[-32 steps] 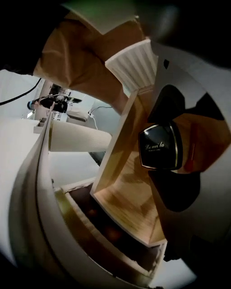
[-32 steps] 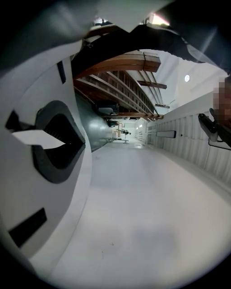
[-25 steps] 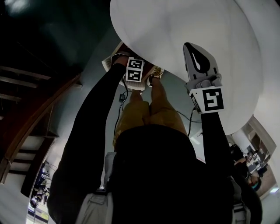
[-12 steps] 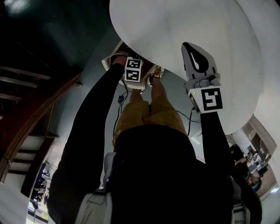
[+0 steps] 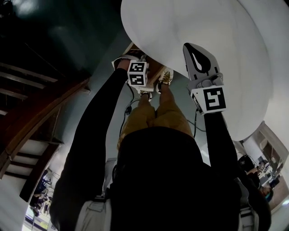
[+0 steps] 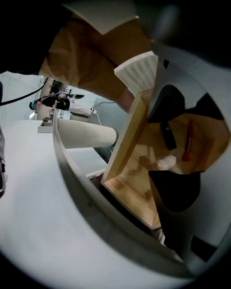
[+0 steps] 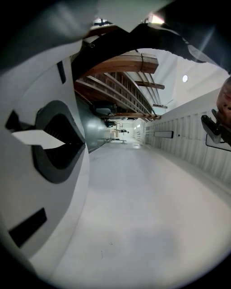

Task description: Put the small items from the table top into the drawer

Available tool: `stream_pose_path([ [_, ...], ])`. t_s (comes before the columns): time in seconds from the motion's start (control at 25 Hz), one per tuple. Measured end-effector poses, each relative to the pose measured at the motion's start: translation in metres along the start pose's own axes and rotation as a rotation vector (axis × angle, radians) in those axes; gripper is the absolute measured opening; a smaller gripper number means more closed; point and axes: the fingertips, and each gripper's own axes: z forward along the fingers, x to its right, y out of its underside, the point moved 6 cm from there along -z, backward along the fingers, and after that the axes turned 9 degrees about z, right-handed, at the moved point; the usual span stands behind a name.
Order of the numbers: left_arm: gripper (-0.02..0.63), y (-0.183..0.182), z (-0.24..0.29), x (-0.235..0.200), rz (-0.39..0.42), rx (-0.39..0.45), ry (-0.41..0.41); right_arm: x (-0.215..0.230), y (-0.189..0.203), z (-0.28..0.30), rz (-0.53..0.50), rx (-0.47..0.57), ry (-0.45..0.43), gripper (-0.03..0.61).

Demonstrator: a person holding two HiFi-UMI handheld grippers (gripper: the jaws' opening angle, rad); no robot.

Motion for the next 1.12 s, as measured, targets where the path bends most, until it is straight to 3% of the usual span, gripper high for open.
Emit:
stream_pose_path([
  [0.16,0.344,0.002,-0.030,0.000,-0.079,0.004,-0.065,-0.010,-0.015,-0.002,-0.010,0.082,-0.019,0.026],
  [0.48,0.344,0.001,-0.107,-0.005,-0.283,0.085,-0.299,-0.037,-0.034,-0.008,-0.039,0.150,-0.030,0.026],
  [0.68,0.344,-0.022,-0.169,-0.026,-0.459,0.238,-0.475,-0.035,-0.052,-0.020,-0.034,0.188,-0.007,0.026],
  [0.84,0.344,-0.051,-0.211,-0.034,-0.531,0.348,-0.606,-0.023,-0.059,-0.035,-0.042,0.219,0.004,0.026],
  [1.12,0.342,-0.069,-0.293,-0.024,-0.634,0.569,-0.750,-0.041,-0.068,-0.043,-0.045,0.249,0.017,0.026],
])
